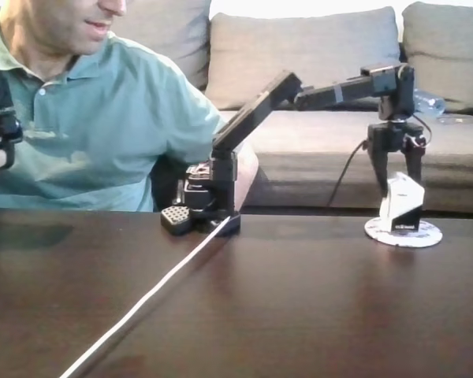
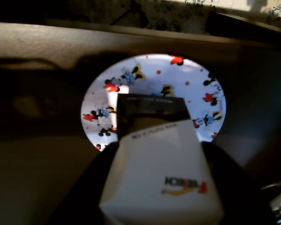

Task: Grasp a servo box and put it on the zirlivani.

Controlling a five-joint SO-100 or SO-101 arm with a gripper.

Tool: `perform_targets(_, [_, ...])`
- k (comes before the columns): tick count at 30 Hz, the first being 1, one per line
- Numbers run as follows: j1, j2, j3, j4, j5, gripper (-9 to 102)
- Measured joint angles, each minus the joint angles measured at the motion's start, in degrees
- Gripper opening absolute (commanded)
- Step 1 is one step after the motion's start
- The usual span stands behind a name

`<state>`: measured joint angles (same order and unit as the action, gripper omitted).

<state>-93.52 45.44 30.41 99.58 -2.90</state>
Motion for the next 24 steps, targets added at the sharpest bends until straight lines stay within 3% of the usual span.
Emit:
perform_targets(11, [-0.09,-0.09,-0.09,0.00,-1.93,6])
perform_targets(17, [-0.09,-0.09,-0.09,0.00,-1.93,19])
perform_targets(24, [-0.09,-0.09,-0.09,0.00,-1.93,22])
